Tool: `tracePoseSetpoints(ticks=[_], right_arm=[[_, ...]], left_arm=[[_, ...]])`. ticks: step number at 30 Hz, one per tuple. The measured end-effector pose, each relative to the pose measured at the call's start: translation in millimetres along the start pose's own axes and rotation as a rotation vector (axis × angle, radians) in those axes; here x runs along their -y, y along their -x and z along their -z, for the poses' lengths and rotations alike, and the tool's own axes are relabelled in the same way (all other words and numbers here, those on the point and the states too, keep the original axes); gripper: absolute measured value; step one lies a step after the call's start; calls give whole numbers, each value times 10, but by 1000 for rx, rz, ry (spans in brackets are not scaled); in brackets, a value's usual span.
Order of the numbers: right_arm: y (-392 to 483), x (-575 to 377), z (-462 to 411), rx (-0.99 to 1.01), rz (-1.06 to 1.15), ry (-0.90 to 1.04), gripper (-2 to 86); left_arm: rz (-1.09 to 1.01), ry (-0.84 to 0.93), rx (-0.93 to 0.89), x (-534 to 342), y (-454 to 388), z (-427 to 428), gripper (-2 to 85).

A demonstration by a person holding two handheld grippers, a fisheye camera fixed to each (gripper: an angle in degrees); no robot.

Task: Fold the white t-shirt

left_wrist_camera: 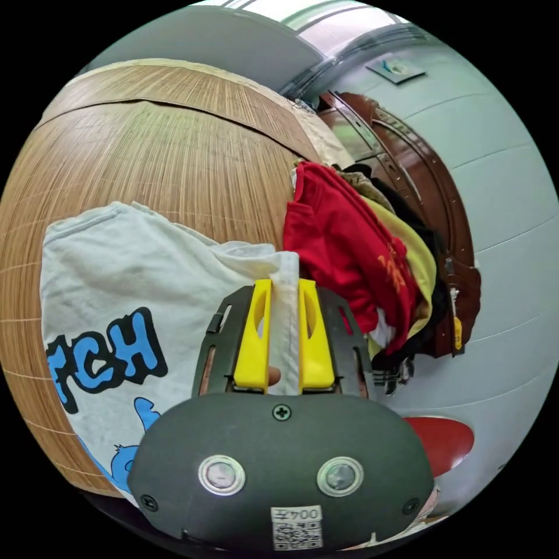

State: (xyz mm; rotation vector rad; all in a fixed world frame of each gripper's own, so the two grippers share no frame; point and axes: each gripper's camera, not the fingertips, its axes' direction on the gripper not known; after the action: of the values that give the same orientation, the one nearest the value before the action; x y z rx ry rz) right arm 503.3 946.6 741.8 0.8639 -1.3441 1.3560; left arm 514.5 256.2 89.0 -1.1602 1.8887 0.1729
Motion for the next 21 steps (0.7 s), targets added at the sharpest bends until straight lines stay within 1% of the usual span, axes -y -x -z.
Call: tracePoseSetpoints(ticks=[3, 5, 8, 10, 13, 15, 17, 18, 19, 20, 21], right_arm=[[-30, 134, 82, 58, -73, 11, 11], [14, 177, 138, 91, -100, 13, 19], [73, 162, 226, 115, -107, 8, 31], [84, 114, 326, 130, -117, -8, 34], [133, -6, 575, 78, -91, -44, 23], [256, -120, 735, 25, -2, -76, 9], [658, -326, 815, -129, 190, -127, -2], [783, -376, 782, -169, 246, -127, -3], [1029, -475, 675, -228, 352, -128, -4], [1253, -559, 517, -264, 453, -112, -4], [1352, -593, 423, -283, 504, -101, -4]], left_arm=[[-32, -71, -103, -56, 60, 297, 47], [-75, -97, -137, -108, 90, 517, 37], [-146, -67, -158, -220, 200, 850, 25], [-157, -71, -148, -356, 327, 1098, 19], [-182, -65, -129, -689, 612, 1535, 13], [-179, -64, -70, -1052, 877, 1833, 10], [-154, -63, -39, -1361, 1082, 1958, 9], [-127, -57, -29, -1557, 1198, 1968, 8], [-118, -50, -28, -1643, 1239, 1950, 8], [-105, -18, -25, -1797, 1294, 1876, 8], [-119, 12, -9, -1926, 1291, 1783, 7]])
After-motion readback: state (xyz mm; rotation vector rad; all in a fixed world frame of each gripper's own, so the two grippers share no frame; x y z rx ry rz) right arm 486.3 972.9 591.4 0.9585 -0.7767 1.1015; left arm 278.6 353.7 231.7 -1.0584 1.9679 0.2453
